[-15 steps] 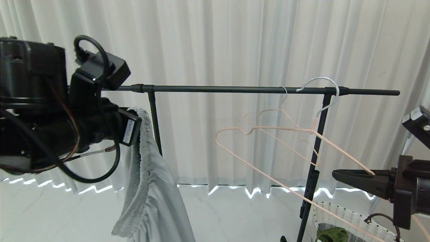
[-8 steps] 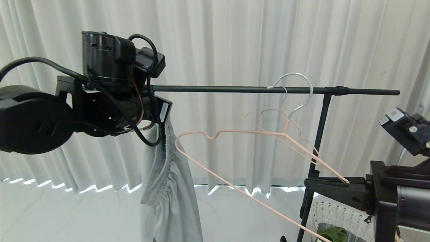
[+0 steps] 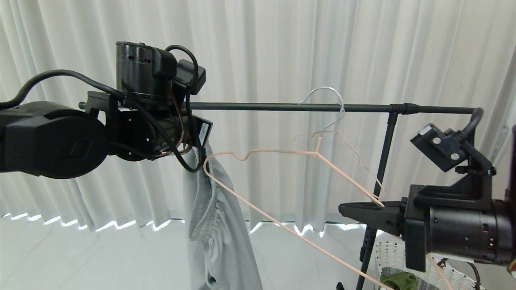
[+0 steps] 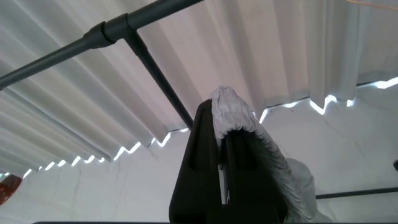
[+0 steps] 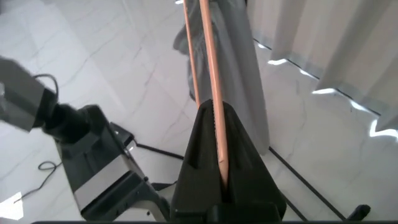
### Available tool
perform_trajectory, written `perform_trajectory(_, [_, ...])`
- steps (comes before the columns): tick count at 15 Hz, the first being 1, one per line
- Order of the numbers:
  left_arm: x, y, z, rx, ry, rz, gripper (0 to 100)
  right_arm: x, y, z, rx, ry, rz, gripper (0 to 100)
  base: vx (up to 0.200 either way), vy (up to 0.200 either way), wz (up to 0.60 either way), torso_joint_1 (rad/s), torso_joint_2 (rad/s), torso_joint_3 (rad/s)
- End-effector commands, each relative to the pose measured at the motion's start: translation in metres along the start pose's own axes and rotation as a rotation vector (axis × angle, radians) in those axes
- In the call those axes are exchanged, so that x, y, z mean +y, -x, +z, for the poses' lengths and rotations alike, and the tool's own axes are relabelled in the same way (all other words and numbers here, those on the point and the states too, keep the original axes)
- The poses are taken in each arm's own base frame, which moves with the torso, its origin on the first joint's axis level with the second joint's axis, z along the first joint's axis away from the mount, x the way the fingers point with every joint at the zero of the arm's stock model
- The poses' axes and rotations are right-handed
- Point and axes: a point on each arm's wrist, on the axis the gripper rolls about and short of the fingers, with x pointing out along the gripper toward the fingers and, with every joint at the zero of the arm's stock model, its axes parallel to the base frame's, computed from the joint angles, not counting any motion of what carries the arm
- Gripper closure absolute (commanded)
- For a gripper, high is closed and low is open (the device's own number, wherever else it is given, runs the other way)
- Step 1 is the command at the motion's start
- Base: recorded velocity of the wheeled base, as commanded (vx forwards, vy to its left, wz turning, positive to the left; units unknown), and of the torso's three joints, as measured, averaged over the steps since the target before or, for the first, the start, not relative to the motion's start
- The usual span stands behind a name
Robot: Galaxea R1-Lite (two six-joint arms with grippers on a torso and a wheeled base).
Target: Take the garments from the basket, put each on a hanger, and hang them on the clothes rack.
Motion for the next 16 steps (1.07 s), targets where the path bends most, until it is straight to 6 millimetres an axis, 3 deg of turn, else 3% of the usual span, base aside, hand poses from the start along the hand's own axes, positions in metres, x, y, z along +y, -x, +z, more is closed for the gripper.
perform_trajectory(1, [0.003,0.007,0.001,-0.008,0.004,0.003,100,-0.013,-0.02,0.003,0.019,-0.03,-0.045,100,0.0,0.0,0.0,0.0,0.0,0.0])
perform_trajectory(7, [0.0,0.013,-0.012,0.025,-0.008,-0.01,100,-0.022,-0.032,0.012,-0.035,-0.066,-0.058,100,0.0,0.0,0.0,0.0,0.0,0.0])
perform_trajectory(16, [-0.011,0.029,-0.011,0.008,0.069,-0.059,100,-0.024,-0.059,0.014,-0.048,-0.09,-0.04,100,0.0,0.0,0.0,0.0,0.0,0.0])
